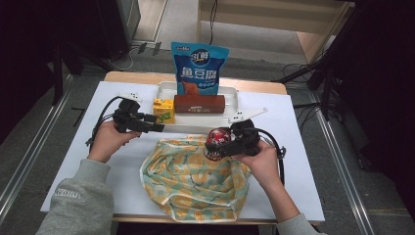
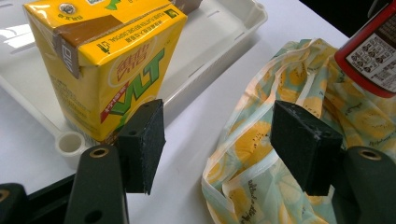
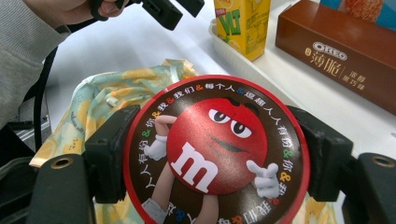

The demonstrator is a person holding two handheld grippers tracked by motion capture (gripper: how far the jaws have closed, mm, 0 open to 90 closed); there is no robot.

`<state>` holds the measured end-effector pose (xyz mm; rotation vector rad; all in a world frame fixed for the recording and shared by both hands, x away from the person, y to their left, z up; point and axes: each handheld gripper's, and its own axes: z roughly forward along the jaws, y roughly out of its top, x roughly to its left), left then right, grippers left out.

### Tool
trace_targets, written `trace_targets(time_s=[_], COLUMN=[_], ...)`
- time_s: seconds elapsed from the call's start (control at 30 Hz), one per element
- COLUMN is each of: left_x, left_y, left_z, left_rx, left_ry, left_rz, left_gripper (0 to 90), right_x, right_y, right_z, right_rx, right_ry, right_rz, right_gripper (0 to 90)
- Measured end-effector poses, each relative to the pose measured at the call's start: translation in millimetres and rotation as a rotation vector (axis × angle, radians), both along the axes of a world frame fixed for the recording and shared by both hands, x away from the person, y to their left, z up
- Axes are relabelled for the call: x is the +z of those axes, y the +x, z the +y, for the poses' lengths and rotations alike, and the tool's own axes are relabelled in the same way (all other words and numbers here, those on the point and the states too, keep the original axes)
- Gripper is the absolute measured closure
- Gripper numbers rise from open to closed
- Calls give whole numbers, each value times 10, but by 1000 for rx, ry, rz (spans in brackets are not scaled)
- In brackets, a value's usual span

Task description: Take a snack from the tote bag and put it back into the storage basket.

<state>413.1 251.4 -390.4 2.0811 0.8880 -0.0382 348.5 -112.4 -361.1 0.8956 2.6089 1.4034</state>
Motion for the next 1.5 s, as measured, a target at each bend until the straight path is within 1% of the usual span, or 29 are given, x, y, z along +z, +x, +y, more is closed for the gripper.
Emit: trace_targets(time_s=[0.33,0.53,0.93,1.07,1.5], left_x=[5,7,7,5,6], left_y=[-15,-29,-51,-57,-76], left_z=[12,22,37,39,49], left_rx=[-2,0,4,3,4], left_ry=[0,-1,-2,1,2], left_rz=[-7,-6,-10,-11,-11], left_gripper=[358,358,358,358,358], right_x=[55,73,108,123,164], right_y=[69,107,206,239,357], right_z=[3,18,-5,-7,-16], right_rx=[0,2,-16,-17,-24], right_ry=[6,4,11,6,8], right_rz=[-11,-7,-5,-3,-15], right_gripper=[254,254,254,254,254])
